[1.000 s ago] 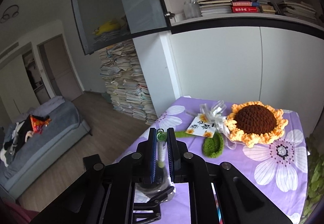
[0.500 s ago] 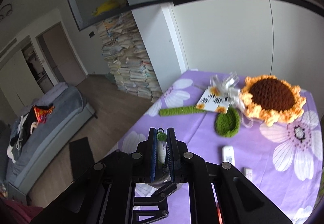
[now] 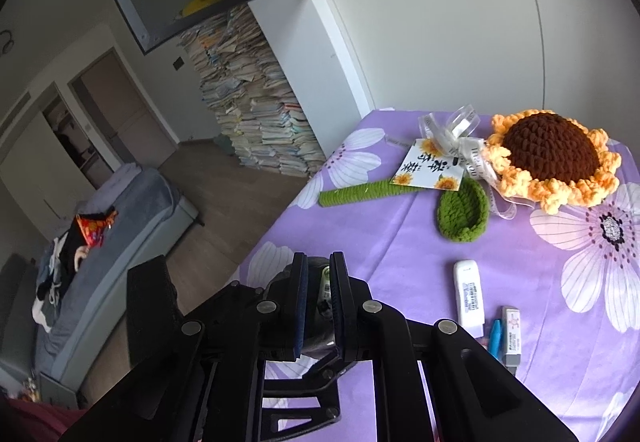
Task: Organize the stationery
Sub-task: 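Lift the green pen with the right gripper and drop it into the cup, then move the right gripper back to the pens and grasp the blue pen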
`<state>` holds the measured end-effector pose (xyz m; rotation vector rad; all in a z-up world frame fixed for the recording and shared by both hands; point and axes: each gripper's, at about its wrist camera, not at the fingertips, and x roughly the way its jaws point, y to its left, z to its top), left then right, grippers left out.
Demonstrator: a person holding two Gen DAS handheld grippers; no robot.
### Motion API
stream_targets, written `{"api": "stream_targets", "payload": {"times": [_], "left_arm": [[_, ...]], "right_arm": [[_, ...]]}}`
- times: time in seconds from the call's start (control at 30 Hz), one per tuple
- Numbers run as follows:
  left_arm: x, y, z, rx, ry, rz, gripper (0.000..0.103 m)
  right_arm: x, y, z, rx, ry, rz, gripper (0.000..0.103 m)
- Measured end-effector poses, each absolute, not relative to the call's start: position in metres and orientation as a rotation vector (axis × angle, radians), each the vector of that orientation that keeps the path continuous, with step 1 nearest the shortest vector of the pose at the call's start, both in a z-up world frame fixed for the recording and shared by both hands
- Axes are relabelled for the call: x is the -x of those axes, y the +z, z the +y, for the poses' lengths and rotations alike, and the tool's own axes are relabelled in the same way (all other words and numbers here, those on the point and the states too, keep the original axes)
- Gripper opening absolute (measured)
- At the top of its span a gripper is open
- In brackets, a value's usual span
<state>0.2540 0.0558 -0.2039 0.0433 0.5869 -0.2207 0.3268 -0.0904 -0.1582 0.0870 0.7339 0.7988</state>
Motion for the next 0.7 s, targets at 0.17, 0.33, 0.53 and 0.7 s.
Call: {"api": "stream_targets", "payload": {"times": [0.17,0.33,0.53,0.7], "left_arm": [[-0.254,-0.203,0.055,-0.043,-0.221,0.587,0.071],[-0.254,-0.203,0.056,-0.044,-0.220,0.587,0.071],[-0.254,-0.203,0.056,-0.044,-0.220,0.587,0.071],[-0.254,-0.203,0.056,-0.043,-0.221,0.587,0.071]], "right_arm": [[-0.315,-0.156,-0.129,-0.094,0.692,0.694,0.011],[-0.319,-0.193,-0.160,-0.052,0.549,0.820,0.011],[-0.336,-0.238,-0.175,-0.026,0.460,0.959,0.011],[-0.344,-0.248,-0.170,-0.017,0.461,0.971,0.011]]}}
